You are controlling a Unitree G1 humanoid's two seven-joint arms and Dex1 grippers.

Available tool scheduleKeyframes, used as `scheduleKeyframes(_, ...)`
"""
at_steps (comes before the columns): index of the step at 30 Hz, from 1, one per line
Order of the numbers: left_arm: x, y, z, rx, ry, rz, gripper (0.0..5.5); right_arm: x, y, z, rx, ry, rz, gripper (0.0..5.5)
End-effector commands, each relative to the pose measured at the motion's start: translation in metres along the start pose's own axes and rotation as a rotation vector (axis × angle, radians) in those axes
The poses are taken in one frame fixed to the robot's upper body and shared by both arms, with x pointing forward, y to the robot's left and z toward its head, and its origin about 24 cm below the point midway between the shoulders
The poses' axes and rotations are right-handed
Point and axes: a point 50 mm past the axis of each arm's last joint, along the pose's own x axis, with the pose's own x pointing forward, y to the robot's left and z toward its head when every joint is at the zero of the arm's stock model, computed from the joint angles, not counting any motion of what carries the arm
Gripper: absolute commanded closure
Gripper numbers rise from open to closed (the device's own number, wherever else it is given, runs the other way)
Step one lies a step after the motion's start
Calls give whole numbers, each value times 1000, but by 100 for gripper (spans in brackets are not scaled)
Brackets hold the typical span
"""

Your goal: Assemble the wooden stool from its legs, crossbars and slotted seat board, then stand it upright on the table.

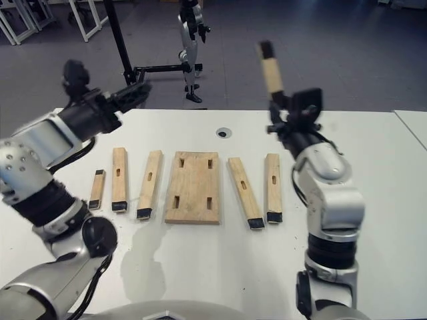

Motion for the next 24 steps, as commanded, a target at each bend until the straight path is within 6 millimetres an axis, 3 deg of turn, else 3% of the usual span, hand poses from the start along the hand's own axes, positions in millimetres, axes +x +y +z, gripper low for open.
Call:
scheduleKeyframes(1,9,-7,9,-187,20,-327,109,8,38,36,-45,-133,173,423)
scheduleKeyframes(5,6,5,3,-287,25,-316,109,9,53,53,-27,-189,252,423)
scheduleKeyframes(10,11,6,-4,-353,24,-298,109,5,80,53,-7,-192,361,423)
scheduleKeyframes(15,13,3,0,-362,23,-305,109,1,95,36,2,-134,427,423)
scheduleKeyframes(21,8,9,14,-365,-11,-246,109,-5,99,18,11,-72,444,423)
scheduleKeyframes(24,8,10,15,-374,-17,-238,160,-8,101,15,14,-61,454,423)
